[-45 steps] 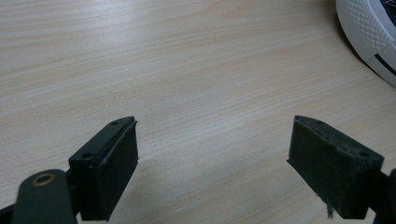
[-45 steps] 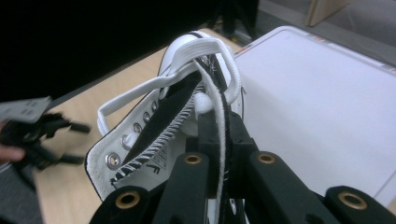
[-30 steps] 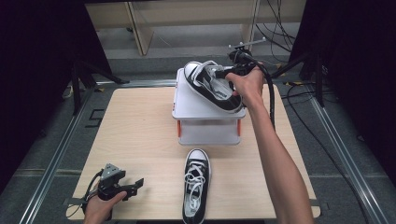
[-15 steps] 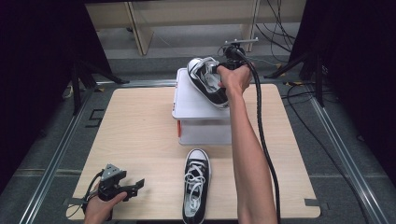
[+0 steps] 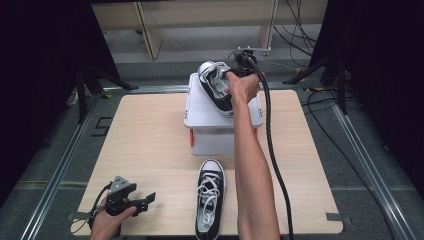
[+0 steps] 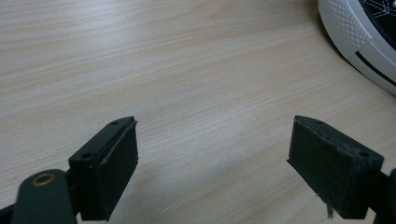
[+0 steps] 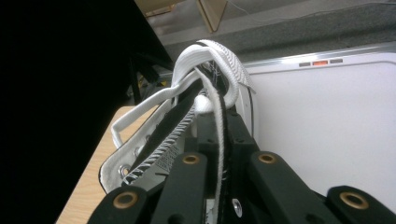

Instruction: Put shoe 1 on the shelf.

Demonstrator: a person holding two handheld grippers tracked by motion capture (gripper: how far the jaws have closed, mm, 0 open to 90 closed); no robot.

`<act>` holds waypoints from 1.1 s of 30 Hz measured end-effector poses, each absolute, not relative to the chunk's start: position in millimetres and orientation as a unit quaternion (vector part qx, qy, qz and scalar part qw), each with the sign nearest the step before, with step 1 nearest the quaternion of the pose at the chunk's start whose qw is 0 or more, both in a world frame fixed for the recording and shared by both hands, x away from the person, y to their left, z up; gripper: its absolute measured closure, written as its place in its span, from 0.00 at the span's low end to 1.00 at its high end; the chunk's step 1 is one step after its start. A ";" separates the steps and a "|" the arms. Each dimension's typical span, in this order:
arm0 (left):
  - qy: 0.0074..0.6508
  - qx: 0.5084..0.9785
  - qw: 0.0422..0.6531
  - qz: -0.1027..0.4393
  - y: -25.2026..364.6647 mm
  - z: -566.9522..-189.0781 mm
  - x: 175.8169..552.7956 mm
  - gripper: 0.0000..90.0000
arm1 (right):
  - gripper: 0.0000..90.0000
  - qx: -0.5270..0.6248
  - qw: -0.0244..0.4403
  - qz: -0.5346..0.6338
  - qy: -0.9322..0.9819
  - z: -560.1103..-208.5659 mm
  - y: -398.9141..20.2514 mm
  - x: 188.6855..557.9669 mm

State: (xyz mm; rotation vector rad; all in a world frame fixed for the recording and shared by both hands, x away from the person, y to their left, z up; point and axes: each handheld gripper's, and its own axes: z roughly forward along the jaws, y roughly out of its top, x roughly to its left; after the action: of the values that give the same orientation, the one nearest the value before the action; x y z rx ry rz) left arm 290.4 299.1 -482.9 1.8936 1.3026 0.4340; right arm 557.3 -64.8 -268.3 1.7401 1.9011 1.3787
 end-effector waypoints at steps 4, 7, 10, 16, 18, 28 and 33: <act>0.515 0.743 0.391 0.172 298.7 -483.2 290.4 0.17 | 0.96 0.583 0.114 0.447 0.669 -271.8 -70.0 555.7; 0.517 0.740 0.395 0.168 298.2 -482.9 290.3 0.17 | 0.95 0.574 0.113 0.432 0.687 -272.8 -73.4 555.6; 0.517 0.743 0.389 0.172 299.3 -483.3 291.0 0.17 | 0.93 0.565 0.109 0.410 0.707 -275.4 -79.5 556.4; 0.517 0.743 0.389 0.173 299.4 -483.4 291.0 0.17 | 0.80 0.529 0.085 0.417 0.735 -268.6 -92.9 549.2; 0.517 0.743 0.388 0.172 299.4 -483.4 291.0 0.17 | 0.80 0.516 0.086 0.421 0.741 -260.9 -97.1 540.9; 0.522 0.741 0.384 0.175 299.1 -484.3 291.9 0.17 | 0.77 0.390 0.065 0.464 0.793 -244.2 -106.7 493.6; 0.521 0.743 0.381 0.177 299.1 -485.0 292.1 0.17 | 0.81 0.345 0.068 0.458 0.816 -251.3 -101.0 484.3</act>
State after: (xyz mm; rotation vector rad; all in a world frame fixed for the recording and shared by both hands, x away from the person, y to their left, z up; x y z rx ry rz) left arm 292.1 299.1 -485.0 1.8958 1.3303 0.4507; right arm 484.3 -101.0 -251.3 1.0402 2.4593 1.3804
